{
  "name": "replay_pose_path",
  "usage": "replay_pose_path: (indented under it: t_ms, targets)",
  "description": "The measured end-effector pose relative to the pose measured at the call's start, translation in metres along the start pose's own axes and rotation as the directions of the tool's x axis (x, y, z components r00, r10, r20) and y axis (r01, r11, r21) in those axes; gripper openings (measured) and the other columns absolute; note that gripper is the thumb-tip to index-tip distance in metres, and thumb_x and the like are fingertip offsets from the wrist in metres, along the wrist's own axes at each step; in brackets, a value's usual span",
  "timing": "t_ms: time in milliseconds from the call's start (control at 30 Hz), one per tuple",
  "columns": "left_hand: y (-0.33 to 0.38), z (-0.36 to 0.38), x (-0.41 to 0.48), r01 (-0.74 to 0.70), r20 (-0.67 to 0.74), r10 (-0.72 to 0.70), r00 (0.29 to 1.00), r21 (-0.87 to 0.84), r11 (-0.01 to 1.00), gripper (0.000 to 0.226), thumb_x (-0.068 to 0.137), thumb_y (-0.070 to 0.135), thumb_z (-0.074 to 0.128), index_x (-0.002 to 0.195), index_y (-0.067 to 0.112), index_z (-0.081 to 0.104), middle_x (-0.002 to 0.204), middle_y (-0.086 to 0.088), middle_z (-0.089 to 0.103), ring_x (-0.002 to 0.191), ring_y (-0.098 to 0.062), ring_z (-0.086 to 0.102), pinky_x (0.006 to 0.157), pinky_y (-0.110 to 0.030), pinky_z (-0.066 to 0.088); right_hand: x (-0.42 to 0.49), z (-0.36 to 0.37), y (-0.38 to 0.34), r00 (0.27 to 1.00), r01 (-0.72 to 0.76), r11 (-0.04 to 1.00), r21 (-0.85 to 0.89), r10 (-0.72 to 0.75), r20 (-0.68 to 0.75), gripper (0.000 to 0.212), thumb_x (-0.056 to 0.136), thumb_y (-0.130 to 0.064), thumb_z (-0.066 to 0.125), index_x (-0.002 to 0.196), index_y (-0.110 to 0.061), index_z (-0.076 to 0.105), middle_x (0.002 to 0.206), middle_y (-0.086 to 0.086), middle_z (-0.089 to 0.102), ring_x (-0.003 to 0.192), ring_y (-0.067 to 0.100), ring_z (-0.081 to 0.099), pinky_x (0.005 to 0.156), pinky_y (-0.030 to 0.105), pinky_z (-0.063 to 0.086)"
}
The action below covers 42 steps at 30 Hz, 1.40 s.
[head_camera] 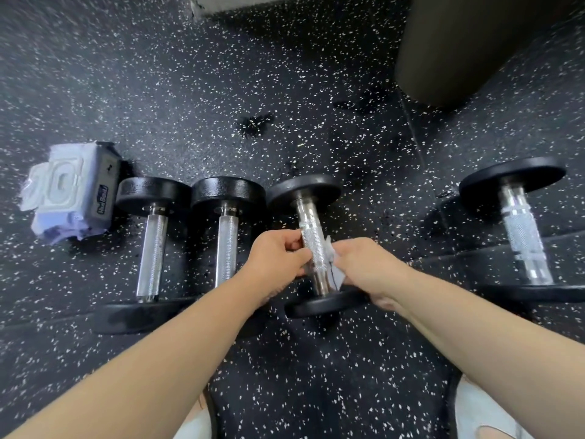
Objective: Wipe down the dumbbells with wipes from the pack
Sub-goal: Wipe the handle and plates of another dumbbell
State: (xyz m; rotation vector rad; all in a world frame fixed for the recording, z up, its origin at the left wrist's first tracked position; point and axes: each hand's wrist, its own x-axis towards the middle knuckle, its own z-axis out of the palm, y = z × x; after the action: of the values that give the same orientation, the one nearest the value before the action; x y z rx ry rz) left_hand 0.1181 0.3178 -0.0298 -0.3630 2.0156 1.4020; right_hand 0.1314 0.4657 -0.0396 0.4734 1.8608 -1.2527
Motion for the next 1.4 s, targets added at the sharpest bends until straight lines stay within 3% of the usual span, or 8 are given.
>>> replay_pose_path:
  t_ms: [100, 200, 367, 767, 1033, 1133, 1267, 1400]
  targets:
    - [0.001, 0.0, 0.0, 0.016, -0.006, -0.016, 1.0, 0.008, 1.0, 0.018, 0.089, -0.002, 0.06, 0.099, 0.005, 0.073, 0.07, -0.003, 0.051, 0.056, -0.007, 0.054, 0.057, -0.012, 0.049, -0.007, -0.013, -0.009, 0.999, -0.04, 0.997, -0.063, 0.042, 0.029, 0.023, 0.092, -0.001, 0.044, 0.089, 0.002, 0.067, 0.073, 0.011, 0.062, 0.064, 0.02, 0.048, 0.057, 0.032, 0.047]
    - [0.002, 0.0, 0.0, 0.001, -0.011, -0.001, 1.0, 0.021, 1.0, 0.022, 0.09, 0.003, 0.063, 0.1, 0.019, 0.075, 0.063, 0.006, 0.056, 0.056, -0.004, 0.053, 0.056, -0.013, 0.047, -0.001, -0.02, -0.031, 0.999, 0.006, 0.971, 0.24, -0.016, 0.039, 0.02, 0.095, -0.01, 0.054, 0.102, 0.002, 0.068, 0.095, 0.011, 0.073, 0.091, 0.023, 0.07, 0.093, 0.038, 0.053]
    - [0.003, 0.001, 0.0, -0.014, -0.021, 0.015, 1.0, 0.052, 0.999, 0.021, 0.09, 0.007, 0.064, 0.102, 0.021, 0.074, 0.072, 0.002, 0.063, 0.068, -0.012, 0.058, 0.074, -0.028, 0.058, 0.023, -0.021, -0.048, 0.997, 0.039, 0.763, 0.645, 0.01, -0.072, 0.022, 0.092, 0.006, 0.048, 0.111, 0.013, 0.058, 0.116, 0.025, 0.064, 0.106, 0.035, 0.066, 0.094, 0.048, 0.053]
    - [-0.002, -0.001, 0.004, -0.056, -0.043, 0.066, 0.997, 0.2, 0.978, 0.015, 0.086, 0.01, 0.067, 0.072, 0.014, 0.071, 0.054, 0.007, 0.049, 0.051, -0.009, 0.041, 0.047, -0.014, 0.035, -0.025, -0.037, -0.039, 0.975, -0.158, 0.983, 0.096, 0.14, 0.171, 0.024, 0.097, -0.011, 0.046, 0.106, 0.006, 0.061, 0.088, 0.016, 0.065, 0.078, 0.026, 0.063, 0.075, 0.032, 0.056]
    - [-0.004, -0.001, 0.005, -0.071, -0.037, 0.078, 0.996, 0.149, 0.986, 0.01, 0.086, 0.016, 0.07, 0.09, 0.022, 0.076, 0.065, 0.003, 0.055, 0.061, -0.011, 0.046, 0.06, -0.022, 0.043, 0.006, -0.014, -0.05, 0.985, 0.128, 0.922, 0.365, -0.076, -0.152, 0.027, 0.092, -0.005, 0.051, 0.11, 0.014, 0.06, 0.115, 0.03, 0.063, 0.085, 0.032, 0.056, 0.101, 0.046, 0.047]
    - [-0.004, -0.001, 0.006, -0.051, -0.035, 0.056, 0.998, 0.134, 0.99, 0.012, 0.085, 0.014, 0.07, 0.088, 0.023, 0.077, 0.064, 0.004, 0.055, 0.058, -0.009, 0.045, 0.056, -0.02, 0.041, 0.004, -0.007, -0.033, 0.982, 0.14, 0.969, 0.204, -0.109, -0.155, 0.017, 0.094, -0.01, 0.056, 0.098, -0.01, 0.072, 0.1, 0.01, 0.073, 0.098, 0.025, 0.068, 0.093, 0.041, 0.053]
    - [-0.003, 0.006, 0.006, 0.0, -0.072, 0.007, 0.997, 0.095, 0.996, 0.01, 0.084, 0.012, 0.066, 0.076, 0.015, 0.07, 0.056, 0.005, 0.046, 0.049, -0.008, 0.037, 0.046, -0.017, 0.035, -0.003, -0.012, -0.014, 0.984, 0.103, 0.994, -0.043, -0.108, -0.143, 0.015, 0.087, -0.007, 0.064, 0.08, -0.015, 0.074, 0.058, -0.012, 0.062, 0.051, 0.002, 0.054, 0.054, 0.012, 0.043]
    - [0.006, 0.028, 0.017, 0.14, -0.073, -0.154, 0.985, -0.17, 0.975, 0.017, 0.085, 0.019, 0.064, 0.1, 0.012, 0.064, 0.087, -0.004, 0.066, 0.074, -0.016, 0.061, 0.067, -0.028, 0.051, -0.002, -0.021, -0.013, 0.976, 0.077, 0.992, 0.097, -0.056, -0.209, 0.021, 0.084, 0.0, 0.064, 0.101, -0.008, 0.073, 0.09, 0.005, 0.072, 0.071, 0.013, 0.063, 0.068, 0.028, 0.057]
